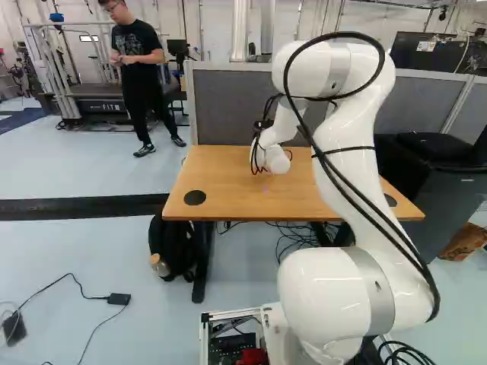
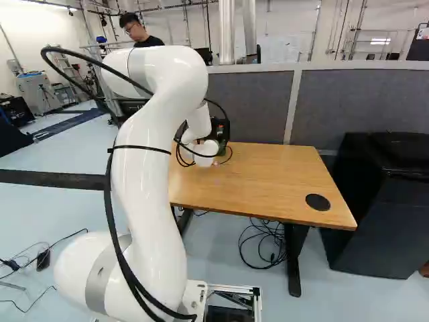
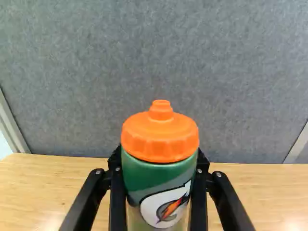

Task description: Pick up the green bottle from the table

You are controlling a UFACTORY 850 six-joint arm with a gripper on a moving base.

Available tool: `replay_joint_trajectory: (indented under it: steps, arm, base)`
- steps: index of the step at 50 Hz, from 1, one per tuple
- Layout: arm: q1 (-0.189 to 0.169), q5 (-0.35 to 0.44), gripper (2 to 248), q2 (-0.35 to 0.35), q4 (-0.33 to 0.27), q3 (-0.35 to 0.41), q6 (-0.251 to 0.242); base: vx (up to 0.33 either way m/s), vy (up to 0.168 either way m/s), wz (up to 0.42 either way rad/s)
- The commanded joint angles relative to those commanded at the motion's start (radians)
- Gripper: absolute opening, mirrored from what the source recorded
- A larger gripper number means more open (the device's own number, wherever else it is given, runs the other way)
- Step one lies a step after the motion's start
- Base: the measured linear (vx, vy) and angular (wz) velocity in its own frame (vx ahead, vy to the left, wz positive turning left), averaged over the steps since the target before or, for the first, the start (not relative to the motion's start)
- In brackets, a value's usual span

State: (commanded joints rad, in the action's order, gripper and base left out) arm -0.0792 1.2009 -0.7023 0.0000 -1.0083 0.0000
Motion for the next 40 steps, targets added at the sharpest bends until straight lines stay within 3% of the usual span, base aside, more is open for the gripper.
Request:
replay_joint_trajectory:
  steps: [19, 40]
  arm:
    - [-0.001, 0.0, 117, 0.042, 0.0, 0.027, 0.0]
    - [-0.002, 0.0, 117, 0.143, 0.0, 0.111, 0.0]
  base:
    - [0.0, 0.0, 0.0]
    - [0.0, 0.0, 0.0]
